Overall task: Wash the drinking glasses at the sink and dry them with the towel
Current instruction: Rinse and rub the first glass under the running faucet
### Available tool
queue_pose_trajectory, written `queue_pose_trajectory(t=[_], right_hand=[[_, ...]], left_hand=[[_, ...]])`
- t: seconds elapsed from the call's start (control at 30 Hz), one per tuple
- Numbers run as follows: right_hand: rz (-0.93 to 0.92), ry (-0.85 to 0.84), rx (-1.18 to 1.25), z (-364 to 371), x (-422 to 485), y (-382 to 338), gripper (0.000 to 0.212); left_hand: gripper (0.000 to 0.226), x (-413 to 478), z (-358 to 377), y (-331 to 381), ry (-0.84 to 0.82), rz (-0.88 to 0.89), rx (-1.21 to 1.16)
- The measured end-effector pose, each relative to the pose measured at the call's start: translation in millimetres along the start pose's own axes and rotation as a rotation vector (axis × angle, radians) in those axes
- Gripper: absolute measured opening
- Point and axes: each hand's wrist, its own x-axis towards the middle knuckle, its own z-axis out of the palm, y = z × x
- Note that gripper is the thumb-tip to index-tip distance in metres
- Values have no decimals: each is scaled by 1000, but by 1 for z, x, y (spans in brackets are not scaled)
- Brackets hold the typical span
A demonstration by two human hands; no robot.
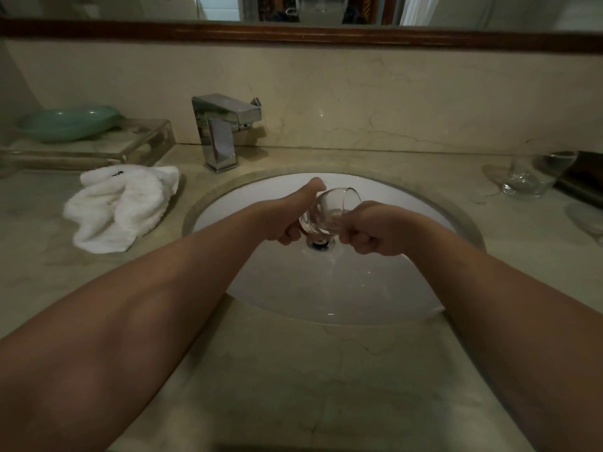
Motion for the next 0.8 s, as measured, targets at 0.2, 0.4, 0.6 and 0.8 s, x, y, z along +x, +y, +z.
queue_pose_trajectory(t=[0.2, 0.4, 0.6, 0.8], right_hand=[[-11, -90, 115, -3, -6, -2, 14], [-23, 233, -294, 0, 3, 5, 28], [-6, 49, -31, 0, 4, 3, 28], [15, -43, 99, -7, 5, 3, 4]], left_hand=[[66, 0, 2, 1, 131, 151, 80], [80, -2, 8, -5, 55, 111, 229], [69, -12, 9, 1, 74, 247, -10], [29, -11, 11, 11, 219, 344, -38]])
